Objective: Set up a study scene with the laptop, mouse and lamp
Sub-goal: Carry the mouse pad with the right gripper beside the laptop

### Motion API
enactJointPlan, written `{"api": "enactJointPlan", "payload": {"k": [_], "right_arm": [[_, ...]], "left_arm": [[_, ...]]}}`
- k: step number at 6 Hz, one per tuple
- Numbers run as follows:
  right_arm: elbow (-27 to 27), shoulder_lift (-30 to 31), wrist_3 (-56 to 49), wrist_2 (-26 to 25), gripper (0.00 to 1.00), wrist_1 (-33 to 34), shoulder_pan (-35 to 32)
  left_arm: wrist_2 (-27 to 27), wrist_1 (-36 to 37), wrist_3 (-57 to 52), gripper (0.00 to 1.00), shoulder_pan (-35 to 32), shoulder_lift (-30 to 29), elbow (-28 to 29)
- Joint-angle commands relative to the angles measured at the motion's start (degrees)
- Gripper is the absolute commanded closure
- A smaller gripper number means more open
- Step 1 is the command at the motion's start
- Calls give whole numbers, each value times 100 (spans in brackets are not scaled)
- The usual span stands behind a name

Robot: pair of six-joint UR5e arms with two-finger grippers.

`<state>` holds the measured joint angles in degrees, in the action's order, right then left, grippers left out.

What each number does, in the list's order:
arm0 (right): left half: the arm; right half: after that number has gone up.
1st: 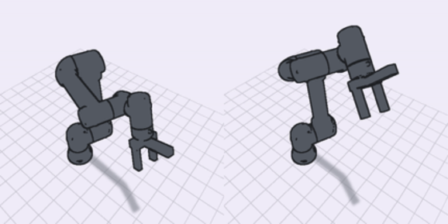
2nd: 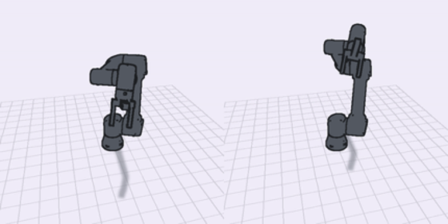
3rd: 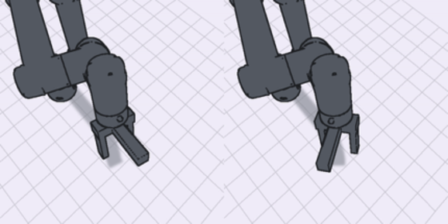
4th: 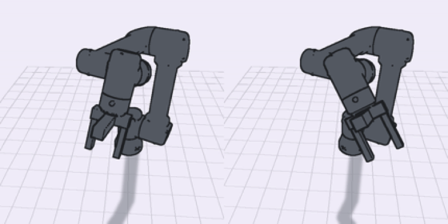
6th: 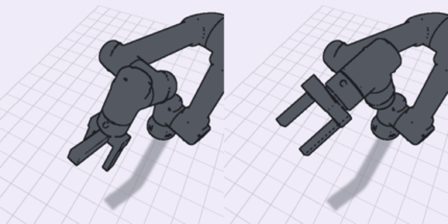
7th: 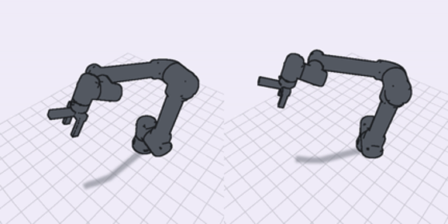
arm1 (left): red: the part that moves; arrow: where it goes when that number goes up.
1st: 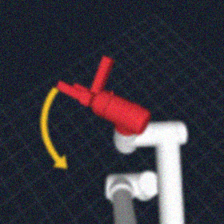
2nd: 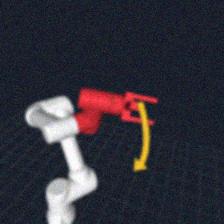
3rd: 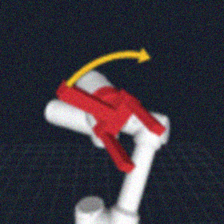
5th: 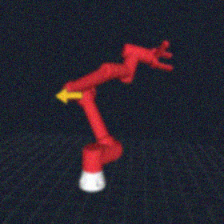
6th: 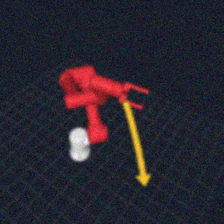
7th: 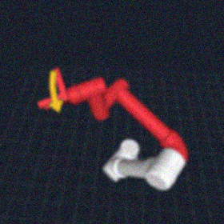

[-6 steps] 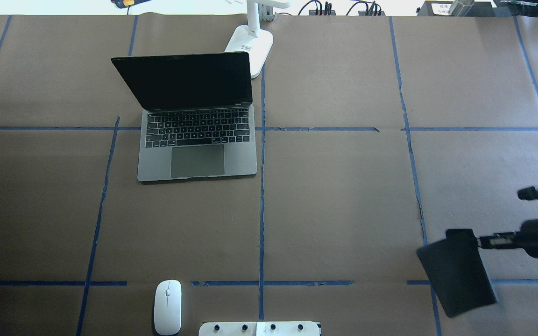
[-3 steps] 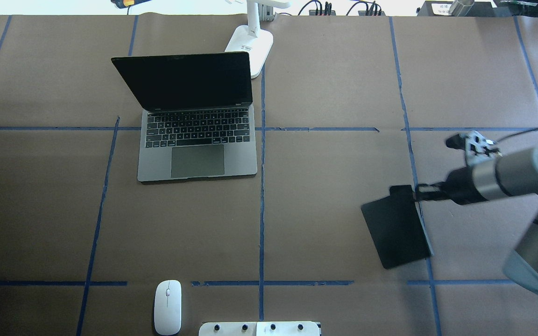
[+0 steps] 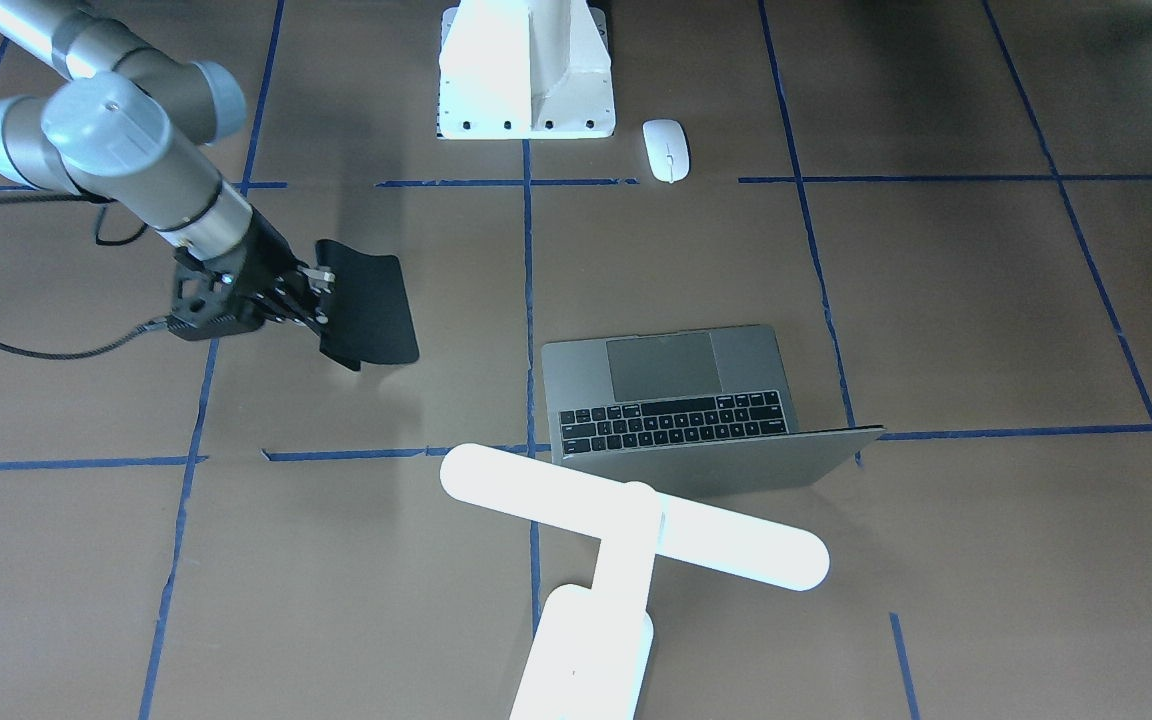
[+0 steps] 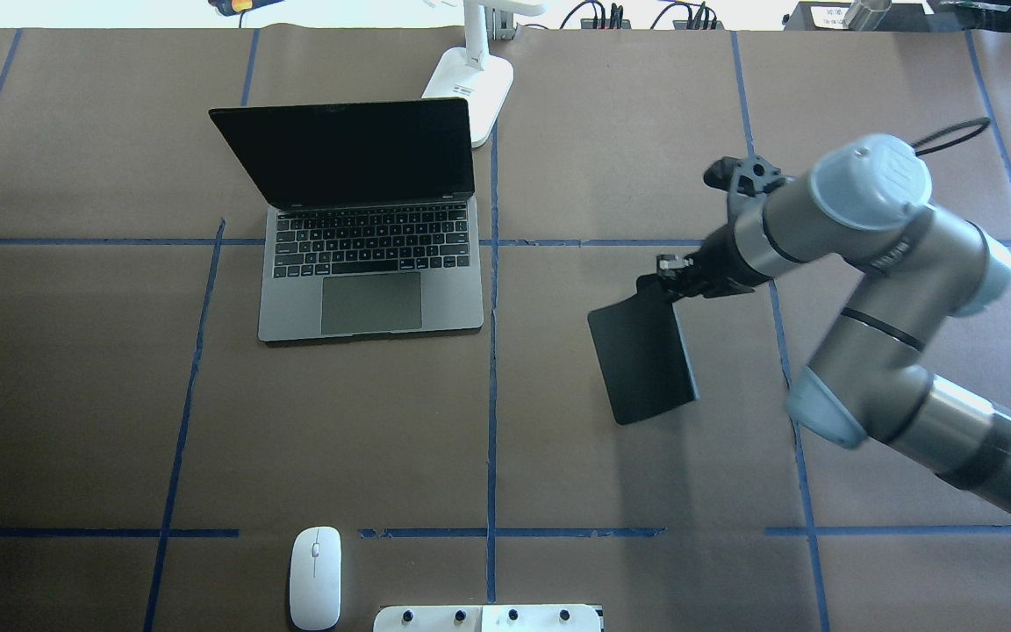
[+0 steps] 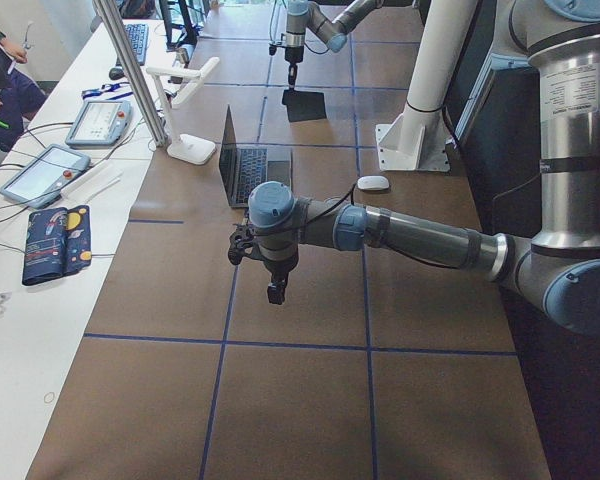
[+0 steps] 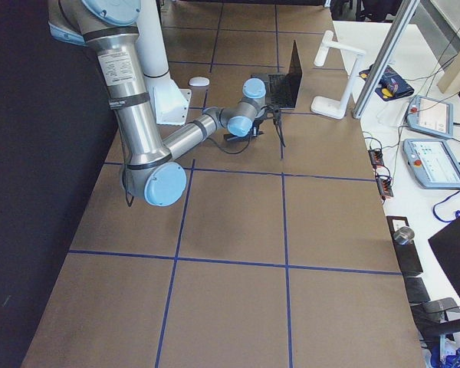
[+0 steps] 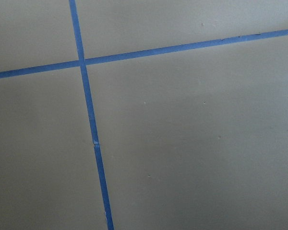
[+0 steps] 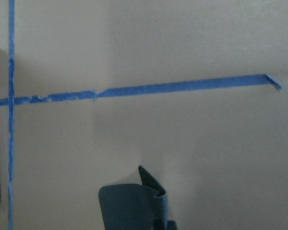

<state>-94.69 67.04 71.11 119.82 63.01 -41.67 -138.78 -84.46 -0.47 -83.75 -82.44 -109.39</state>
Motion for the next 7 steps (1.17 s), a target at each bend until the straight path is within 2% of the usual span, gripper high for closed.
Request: {"api": "enactJointPlan", "payload": {"k": [1, 4, 6, 7], "right_arm": [[1001, -839, 298, -115, 100, 45, -121], [2013, -1955, 1035, -441, 100, 10, -139], [2130, -2072, 1098, -538, 96, 1, -122], [2112, -2072, 1324, -538, 66, -8, -122]], "left_arm": [[-9, 0, 3, 0, -9, 0, 5], [-9, 0, 3, 0, -1, 0, 5], [-9, 0, 3, 0, -1, 0, -4], [-9, 0, 3, 0, 8, -9, 5]]}}
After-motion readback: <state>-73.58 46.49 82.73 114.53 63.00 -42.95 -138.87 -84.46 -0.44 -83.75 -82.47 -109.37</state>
